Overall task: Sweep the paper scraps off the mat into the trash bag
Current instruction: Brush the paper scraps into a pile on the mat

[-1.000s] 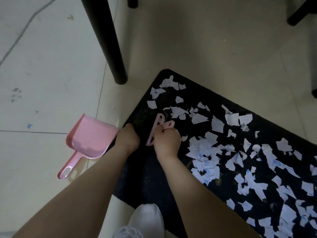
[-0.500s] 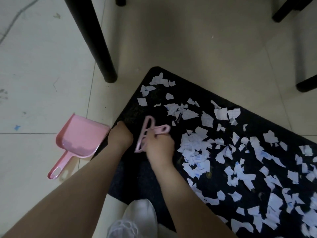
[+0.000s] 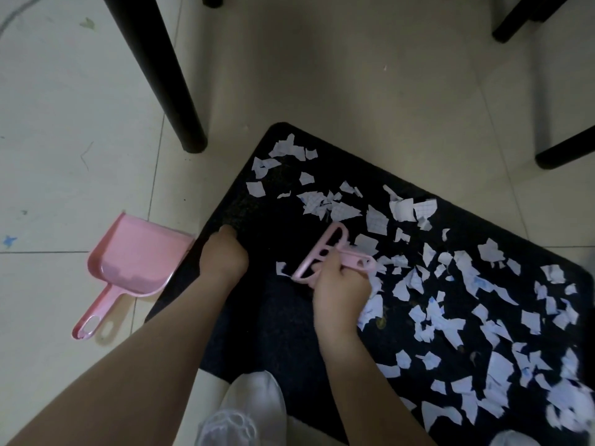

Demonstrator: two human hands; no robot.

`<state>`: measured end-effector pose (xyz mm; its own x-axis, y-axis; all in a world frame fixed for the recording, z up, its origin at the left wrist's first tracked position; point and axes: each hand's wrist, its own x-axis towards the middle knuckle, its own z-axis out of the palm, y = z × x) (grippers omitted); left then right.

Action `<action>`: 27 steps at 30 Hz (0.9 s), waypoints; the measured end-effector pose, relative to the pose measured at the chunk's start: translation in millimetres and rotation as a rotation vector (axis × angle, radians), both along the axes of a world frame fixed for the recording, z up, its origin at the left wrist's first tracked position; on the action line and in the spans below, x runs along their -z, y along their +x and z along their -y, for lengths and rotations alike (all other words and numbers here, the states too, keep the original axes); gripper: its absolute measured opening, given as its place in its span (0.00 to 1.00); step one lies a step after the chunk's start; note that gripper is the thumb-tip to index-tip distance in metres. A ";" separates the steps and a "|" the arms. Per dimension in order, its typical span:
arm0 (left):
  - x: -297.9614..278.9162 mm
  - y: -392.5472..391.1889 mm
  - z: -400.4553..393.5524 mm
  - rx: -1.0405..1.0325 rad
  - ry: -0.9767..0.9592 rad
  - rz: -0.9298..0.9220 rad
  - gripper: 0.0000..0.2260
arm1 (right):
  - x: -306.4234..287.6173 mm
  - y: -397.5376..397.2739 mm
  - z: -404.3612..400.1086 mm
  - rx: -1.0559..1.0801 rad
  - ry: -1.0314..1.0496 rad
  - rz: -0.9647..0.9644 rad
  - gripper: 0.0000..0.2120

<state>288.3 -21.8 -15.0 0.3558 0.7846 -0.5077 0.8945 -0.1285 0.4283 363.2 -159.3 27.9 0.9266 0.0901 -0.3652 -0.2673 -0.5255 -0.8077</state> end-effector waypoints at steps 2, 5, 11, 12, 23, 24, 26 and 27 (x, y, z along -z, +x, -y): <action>-1.5 6.4 0.4 0.029 -0.047 0.017 0.20 | 4.6 -5.5 -20.7 -0.129 0.041 -0.113 0.12; -3.8 12.6 2.0 0.053 -0.116 0.032 0.22 | 18.5 -16.6 -38.2 -0.349 -0.037 -0.114 0.12; 2.2 5.3 4.0 0.045 -0.173 0.054 0.22 | 25.1 1.3 14.3 -0.141 -0.333 0.125 0.17; 3.0 5.1 3.9 0.039 -0.171 0.059 0.21 | 22.4 4.2 23.7 -0.081 -0.356 0.169 0.17; -2.7 7.5 7.6 0.047 -0.134 0.031 0.21 | 9.5 -18.1 -5.6 -0.377 -0.201 -0.050 0.13; -2.7 7.0 8.0 0.047 -0.142 0.035 0.21 | 12.2 -16.2 0.6 -0.366 -0.259 -0.021 0.14; -3.1 6.1 8.6 0.041 -0.151 0.043 0.20 | 13.7 -10.2 17.2 -0.295 -0.362 0.066 0.14; -3.5 6.1 8.9 0.038 -0.152 0.046 0.20 | 12.9 -6.7 25.3 -0.243 -0.381 0.103 0.15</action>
